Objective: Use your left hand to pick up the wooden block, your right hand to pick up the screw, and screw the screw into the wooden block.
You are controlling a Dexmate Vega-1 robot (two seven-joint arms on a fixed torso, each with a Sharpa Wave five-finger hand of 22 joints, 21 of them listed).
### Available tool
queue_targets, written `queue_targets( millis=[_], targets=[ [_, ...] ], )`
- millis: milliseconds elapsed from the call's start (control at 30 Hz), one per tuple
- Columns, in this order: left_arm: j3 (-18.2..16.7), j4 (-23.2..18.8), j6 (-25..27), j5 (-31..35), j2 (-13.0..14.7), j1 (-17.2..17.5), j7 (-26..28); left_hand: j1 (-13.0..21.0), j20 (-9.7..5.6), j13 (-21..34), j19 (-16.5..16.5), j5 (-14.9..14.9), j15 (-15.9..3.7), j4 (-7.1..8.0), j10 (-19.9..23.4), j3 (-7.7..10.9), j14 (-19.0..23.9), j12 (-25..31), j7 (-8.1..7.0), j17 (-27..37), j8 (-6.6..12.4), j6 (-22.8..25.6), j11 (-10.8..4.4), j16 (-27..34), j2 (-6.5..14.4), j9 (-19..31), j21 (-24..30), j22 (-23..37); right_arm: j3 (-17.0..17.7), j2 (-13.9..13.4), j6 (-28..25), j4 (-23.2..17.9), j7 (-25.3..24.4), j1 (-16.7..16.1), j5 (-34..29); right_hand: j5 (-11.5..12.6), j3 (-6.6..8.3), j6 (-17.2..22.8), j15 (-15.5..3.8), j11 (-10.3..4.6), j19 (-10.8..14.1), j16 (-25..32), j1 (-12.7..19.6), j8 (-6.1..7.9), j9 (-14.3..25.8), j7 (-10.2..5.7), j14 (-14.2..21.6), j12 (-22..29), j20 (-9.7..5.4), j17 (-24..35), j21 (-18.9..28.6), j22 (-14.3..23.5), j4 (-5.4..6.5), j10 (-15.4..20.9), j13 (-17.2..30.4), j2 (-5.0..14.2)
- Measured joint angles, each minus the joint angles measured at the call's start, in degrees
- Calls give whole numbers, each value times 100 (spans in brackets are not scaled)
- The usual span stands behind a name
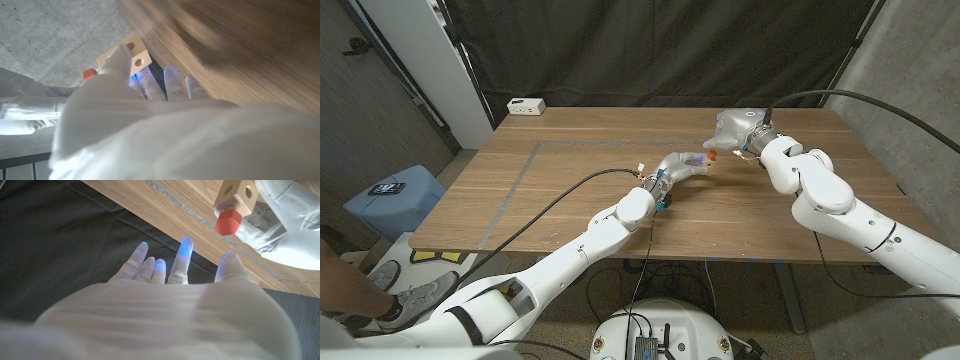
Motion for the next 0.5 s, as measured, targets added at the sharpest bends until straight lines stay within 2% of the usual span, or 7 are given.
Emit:
queue_targets(
  millis=[133,300,500],
  targets=[
    [-8,-1,-11,-14,-4,5,2,0,0,0,0,-1,0,0,0,0,0,0,0,0,20,0,0,0,0,-6,0,0,114,-113,40,-142,102,-34,176,0,57,-240,81,-6,-140,-22,42,-136,27,-63,-163,0,61,0,0,0,-57,-212,0,38],
    [-13,3,-25,-46,-15,7,-1,0,0,0,0,7,0,0,-1,0,0,0,-1,0,21,-1,0,0,-1,-9,0,0,202,-232,73,-266,330,-40,463,0,121,-561,142,-18,-282,-22,187,-294,28,-69,-348,0,122,-27,1,0,-121,-450,27,27],
    [-23,18,-35,-85,-22,9,-20,0,0,1,0,7,0,0,-12,0,0,0,-2,0,21,-2,8,0,-1,-13,0,0,286,-420,122,-404,555,21,712,-22,177,-815,183,-46,-416,-22,260,-440,27,-85,-489,0,130,-28,1,0,-177,-686,27,17]
  ],
)
